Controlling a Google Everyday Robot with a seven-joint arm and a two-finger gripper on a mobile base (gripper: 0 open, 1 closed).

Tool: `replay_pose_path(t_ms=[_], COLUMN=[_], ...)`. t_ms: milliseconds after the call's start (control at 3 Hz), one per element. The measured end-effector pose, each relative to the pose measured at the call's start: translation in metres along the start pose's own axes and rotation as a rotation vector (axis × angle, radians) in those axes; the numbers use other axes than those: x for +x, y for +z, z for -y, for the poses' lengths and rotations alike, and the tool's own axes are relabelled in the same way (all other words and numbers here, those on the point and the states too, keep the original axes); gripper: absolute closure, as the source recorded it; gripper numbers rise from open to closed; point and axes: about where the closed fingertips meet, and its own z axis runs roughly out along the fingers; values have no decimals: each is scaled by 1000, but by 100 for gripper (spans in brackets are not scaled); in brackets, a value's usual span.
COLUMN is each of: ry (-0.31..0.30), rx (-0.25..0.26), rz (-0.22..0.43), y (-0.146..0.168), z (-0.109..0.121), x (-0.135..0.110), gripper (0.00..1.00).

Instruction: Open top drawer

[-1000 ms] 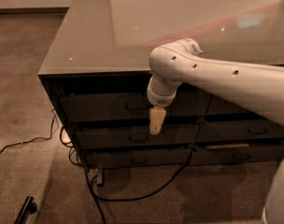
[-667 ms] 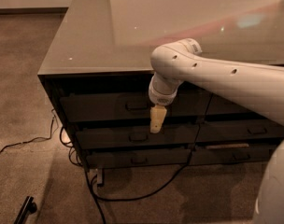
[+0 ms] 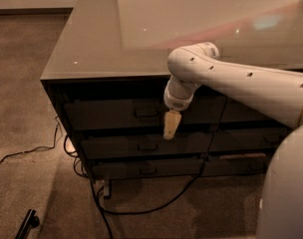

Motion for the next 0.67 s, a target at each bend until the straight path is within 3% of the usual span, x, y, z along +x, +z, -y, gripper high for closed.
replay_pose_path(t_ms=[667], ry=[6], rx=[-7], rz=[1], y=[14], z=[18], x=[-6], gripper=[0])
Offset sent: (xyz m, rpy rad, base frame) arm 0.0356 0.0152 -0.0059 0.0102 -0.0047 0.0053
